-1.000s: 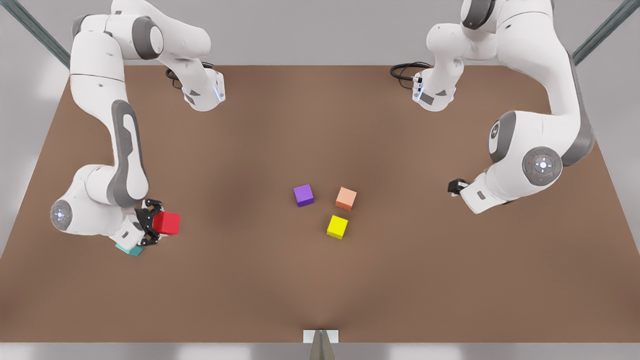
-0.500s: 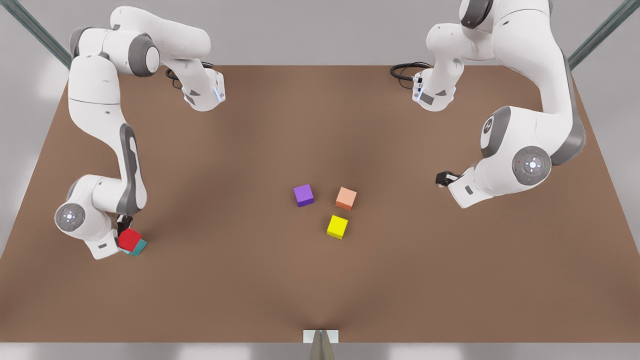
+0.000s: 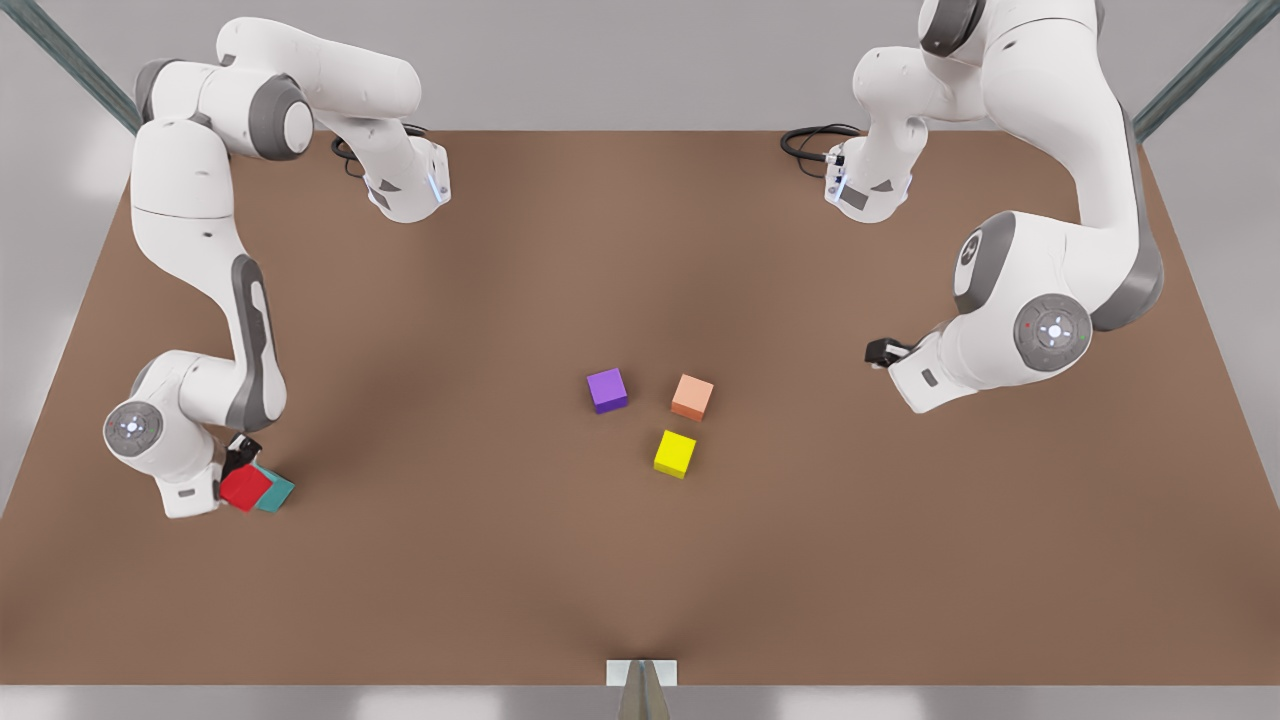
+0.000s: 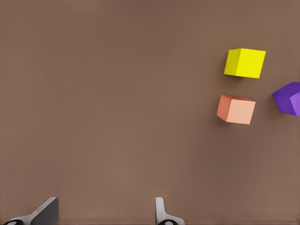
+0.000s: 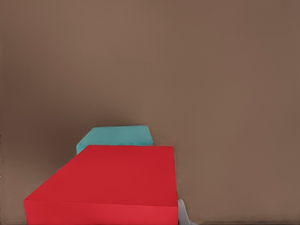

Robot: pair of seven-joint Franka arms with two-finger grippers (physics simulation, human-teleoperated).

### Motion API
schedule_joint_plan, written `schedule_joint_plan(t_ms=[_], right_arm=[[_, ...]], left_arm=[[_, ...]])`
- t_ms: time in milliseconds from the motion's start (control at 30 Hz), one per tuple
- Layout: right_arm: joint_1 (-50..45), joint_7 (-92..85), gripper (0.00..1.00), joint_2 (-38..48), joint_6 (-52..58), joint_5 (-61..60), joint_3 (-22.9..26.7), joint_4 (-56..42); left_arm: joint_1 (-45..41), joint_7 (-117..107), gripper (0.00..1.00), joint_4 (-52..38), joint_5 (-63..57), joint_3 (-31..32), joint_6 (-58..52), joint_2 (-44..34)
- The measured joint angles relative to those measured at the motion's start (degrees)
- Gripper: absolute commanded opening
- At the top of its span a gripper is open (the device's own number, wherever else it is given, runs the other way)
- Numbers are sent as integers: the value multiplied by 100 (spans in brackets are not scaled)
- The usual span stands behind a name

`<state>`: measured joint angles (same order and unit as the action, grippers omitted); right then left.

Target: Pick up red wooden cube and pass to hand red wooden cube and place in blue wooden cube

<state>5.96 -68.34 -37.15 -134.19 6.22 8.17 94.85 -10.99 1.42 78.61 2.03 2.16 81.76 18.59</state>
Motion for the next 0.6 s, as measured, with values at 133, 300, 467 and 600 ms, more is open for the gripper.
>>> schedule_joint_plan(t_ms=[133, 300, 467, 600], right_arm=[[16, 88, 58, 102, 70, -46, -20, 145], [-20, 211, 100, 107, 120, -105, -43, 151], [-21, 296, 100, 96, 169, -153, -53, 73], [-7, 342, 100, 131, 352, -167, -63, -108]], left_arm=[[-5, -17, 100, -1, -20, 3, -24, 9], [-12, -34, 100, -1, -27, 3, -35, 19], [-7, -47, 100, -1, -32, 3, -38, 60], [-13, -58, 100, -7, -33, 3, -37, 66]])
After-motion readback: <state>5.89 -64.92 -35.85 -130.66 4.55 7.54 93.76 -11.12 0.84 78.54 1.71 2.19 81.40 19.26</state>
